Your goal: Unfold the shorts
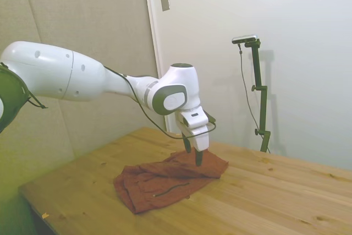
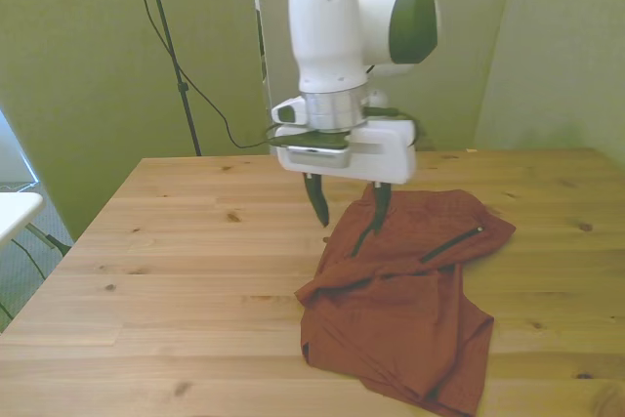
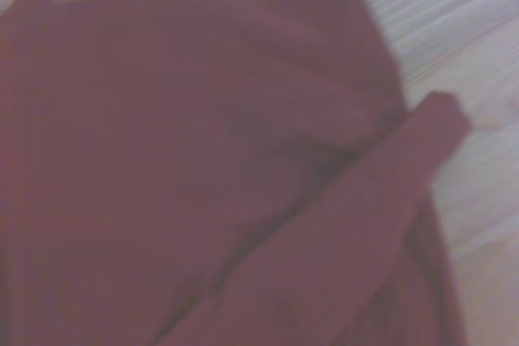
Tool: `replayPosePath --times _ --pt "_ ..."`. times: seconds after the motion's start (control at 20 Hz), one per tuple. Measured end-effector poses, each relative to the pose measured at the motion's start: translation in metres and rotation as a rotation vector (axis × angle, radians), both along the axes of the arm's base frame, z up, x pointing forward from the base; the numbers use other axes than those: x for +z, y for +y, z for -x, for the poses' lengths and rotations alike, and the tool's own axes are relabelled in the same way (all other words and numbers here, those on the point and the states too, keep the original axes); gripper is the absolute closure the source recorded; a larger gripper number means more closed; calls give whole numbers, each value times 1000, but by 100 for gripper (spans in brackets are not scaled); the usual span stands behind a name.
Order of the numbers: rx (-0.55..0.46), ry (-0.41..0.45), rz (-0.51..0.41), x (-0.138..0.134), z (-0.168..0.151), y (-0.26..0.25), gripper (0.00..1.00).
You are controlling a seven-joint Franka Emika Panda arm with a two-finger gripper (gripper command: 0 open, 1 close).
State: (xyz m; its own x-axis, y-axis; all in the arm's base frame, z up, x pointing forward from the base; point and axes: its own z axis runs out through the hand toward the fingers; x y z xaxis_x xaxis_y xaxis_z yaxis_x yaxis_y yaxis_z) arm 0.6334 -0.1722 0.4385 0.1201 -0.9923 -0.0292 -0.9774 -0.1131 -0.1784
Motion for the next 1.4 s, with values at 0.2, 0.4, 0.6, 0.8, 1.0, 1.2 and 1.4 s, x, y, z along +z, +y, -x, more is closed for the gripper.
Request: replayPosePath --times 0.2,0.4,0.6,0.8,1.0,1.2,1.4 --pt "-179 4 35 -20 -15 -23 0" --pt "-177 38 41 -42 -35 -20 0" --pt "-153 77 47 -49 -53 -13 0" --pt "-136 159 92 -50 -54 -17 0" --pt "-139 172 111 -55 -59 -24 0" --pt "-141 184 113 -61 -61 -27 0" --pt "-140 196 113 -67 -61 -27 0"
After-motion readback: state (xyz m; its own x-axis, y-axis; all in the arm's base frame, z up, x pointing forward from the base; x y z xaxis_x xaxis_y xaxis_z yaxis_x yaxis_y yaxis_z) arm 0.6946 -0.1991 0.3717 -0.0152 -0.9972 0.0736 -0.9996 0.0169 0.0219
